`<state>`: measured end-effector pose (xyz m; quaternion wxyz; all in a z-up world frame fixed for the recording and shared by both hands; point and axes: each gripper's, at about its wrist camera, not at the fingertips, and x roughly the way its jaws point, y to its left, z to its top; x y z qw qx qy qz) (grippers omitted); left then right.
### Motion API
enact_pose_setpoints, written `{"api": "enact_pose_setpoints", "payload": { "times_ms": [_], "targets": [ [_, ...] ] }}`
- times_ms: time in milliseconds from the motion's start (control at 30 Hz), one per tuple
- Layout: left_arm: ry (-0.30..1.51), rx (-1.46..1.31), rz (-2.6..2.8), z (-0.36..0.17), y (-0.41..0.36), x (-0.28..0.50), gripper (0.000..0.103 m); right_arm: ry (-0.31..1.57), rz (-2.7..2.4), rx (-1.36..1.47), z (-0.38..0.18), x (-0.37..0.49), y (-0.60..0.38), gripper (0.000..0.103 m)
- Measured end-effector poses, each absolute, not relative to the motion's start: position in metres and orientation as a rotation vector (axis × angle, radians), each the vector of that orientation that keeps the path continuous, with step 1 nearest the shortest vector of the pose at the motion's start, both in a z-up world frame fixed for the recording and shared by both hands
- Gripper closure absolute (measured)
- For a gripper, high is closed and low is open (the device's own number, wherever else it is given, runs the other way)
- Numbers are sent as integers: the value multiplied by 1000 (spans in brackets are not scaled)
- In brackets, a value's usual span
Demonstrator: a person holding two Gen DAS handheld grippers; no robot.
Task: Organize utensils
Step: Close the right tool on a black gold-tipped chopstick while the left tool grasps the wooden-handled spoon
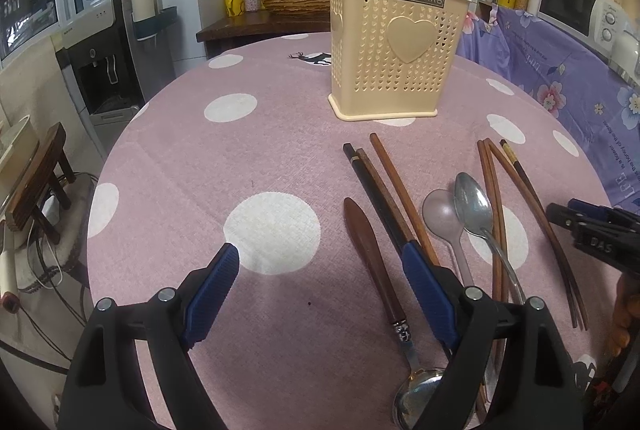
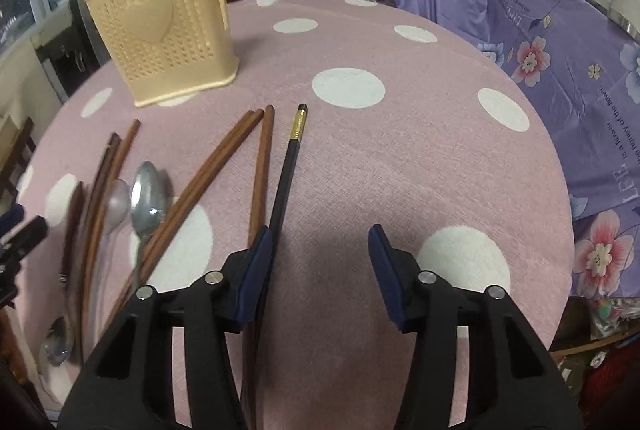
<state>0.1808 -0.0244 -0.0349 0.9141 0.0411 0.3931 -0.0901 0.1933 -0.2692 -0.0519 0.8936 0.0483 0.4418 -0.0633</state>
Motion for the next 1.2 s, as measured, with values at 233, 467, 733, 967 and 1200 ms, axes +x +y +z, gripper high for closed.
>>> {"api": "enact_pose_setpoints", "payload": {
  "times_ms": [233,467,733,967,1200],
  "targets": [
    [816,78,-181,-37,-20,180,20,924,-108,15,-57,183,-241,53],
    [820,88,-182,-38,-22,180,20,940,-162,63,-57,184,-268,52],
    [880,93,-178,-47,-34,191,46,889,-134,124,-53,177,-277,52],
    [949,79,-166,-55,-45,201,62,859,-85,76,-44,176,-265,52],
    [969,102,-134,-57,-52,209,71,853,-43,68,-36,191,-272,52]
  ]
}}
